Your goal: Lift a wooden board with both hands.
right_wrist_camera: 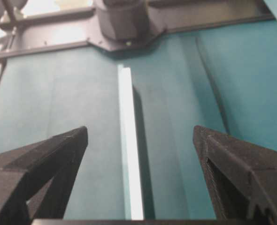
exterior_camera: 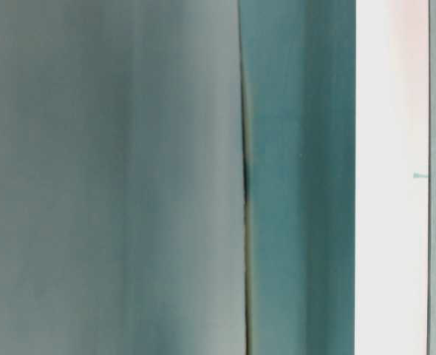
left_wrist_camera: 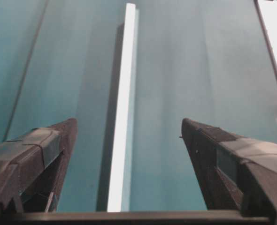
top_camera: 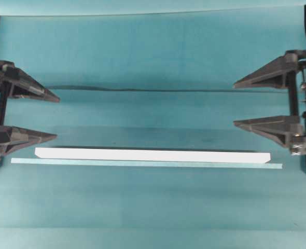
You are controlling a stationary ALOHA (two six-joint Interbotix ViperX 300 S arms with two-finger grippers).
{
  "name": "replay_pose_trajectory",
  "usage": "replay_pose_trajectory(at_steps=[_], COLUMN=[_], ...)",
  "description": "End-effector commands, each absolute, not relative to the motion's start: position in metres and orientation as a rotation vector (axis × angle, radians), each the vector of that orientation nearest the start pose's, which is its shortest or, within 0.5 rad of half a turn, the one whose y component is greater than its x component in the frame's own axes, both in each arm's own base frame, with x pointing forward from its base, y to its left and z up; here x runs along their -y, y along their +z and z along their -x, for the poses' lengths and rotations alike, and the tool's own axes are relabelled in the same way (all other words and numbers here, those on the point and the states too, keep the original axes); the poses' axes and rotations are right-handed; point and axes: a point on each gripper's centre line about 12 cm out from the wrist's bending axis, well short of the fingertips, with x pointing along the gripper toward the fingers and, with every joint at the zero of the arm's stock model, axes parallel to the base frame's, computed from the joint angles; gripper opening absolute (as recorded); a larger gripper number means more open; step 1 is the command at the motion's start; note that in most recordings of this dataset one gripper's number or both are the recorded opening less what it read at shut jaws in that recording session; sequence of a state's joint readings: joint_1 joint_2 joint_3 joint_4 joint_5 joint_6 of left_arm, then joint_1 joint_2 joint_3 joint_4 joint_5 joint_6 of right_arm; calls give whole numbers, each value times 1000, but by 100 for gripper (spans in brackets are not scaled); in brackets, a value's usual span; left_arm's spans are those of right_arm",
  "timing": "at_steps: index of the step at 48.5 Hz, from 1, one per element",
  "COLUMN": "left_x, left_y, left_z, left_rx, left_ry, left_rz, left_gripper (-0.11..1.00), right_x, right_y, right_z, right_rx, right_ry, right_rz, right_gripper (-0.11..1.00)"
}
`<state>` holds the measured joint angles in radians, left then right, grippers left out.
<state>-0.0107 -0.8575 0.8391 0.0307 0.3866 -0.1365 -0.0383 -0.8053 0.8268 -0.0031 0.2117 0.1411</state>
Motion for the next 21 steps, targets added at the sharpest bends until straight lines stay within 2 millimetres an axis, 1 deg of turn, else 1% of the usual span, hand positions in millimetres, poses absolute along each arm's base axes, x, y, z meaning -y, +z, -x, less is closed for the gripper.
replay_pose_trajectory(at_steps=[1,21], left_x=[0,0], left_y=[337,340], left_z=[-224,-222], left_rx=[-346,-331], left_ry=[23,21], left_rz=[102,101], left_gripper=[96,96], right_x=[9,10], right_y=[347,344], right_z=[-240,-239], right_rx=[-213,-219], right_ry=[-54,-56], right_rz=[-140,-140], right_gripper=[94,94])
